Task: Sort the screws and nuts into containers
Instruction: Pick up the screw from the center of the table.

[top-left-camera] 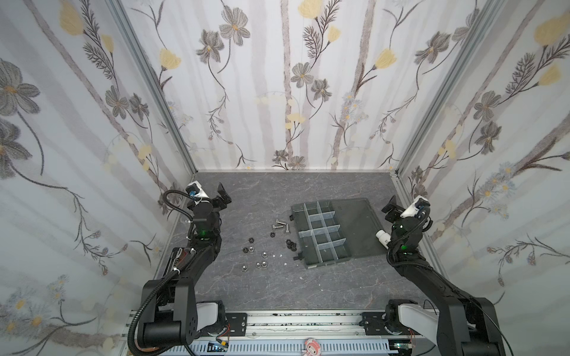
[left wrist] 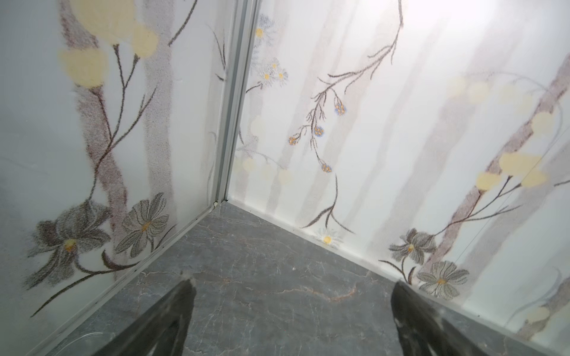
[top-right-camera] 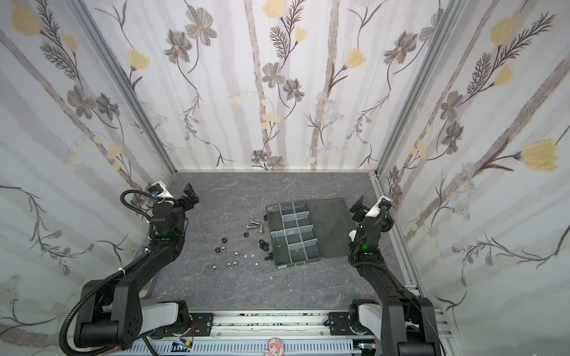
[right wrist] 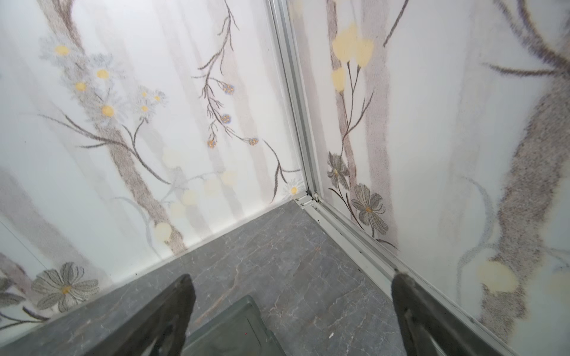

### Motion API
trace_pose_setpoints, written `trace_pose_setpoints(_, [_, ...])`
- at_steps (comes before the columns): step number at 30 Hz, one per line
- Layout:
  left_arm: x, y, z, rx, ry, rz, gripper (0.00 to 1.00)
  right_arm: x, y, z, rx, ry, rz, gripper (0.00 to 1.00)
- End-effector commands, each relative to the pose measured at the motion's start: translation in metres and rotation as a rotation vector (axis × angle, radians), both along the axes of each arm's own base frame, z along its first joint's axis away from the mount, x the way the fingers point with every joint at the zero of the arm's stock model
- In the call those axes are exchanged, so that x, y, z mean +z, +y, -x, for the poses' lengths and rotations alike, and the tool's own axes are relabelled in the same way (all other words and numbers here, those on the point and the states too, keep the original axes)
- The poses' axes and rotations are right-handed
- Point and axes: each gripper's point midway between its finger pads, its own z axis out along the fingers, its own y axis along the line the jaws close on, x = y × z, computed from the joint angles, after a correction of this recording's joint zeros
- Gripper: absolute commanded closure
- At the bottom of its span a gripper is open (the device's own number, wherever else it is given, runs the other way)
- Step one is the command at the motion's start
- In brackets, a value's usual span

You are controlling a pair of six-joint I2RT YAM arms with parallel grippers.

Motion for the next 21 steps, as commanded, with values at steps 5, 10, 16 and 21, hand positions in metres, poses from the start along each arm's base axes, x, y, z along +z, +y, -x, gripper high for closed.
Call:
trace_pose_setpoints(5, [0.041,-0.024,0.024,-0.126,0.034,0.191,0.00,0.025,0.044,0.008,0.137,0.115,-0.015,0.00])
trace_pose_setpoints(10, [0.071,-0.022,0.067,-0.178,-0.222,0.345,0.00,0.051,0.107,0.018,0.311,0.164,0.120,0.00])
trace_pose_setpoints(16, [0.071,-0.042,0.075,-0.308,-0.218,0.418,0.00,0.049,0.210,0.032,0.677,0.267,0.214,0.00])
trace_pose_setpoints(21, [0.047,-0.049,0.078,-0.320,-0.111,0.437,0.00,0.036,0.280,0.047,0.914,0.336,0.283,0.05])
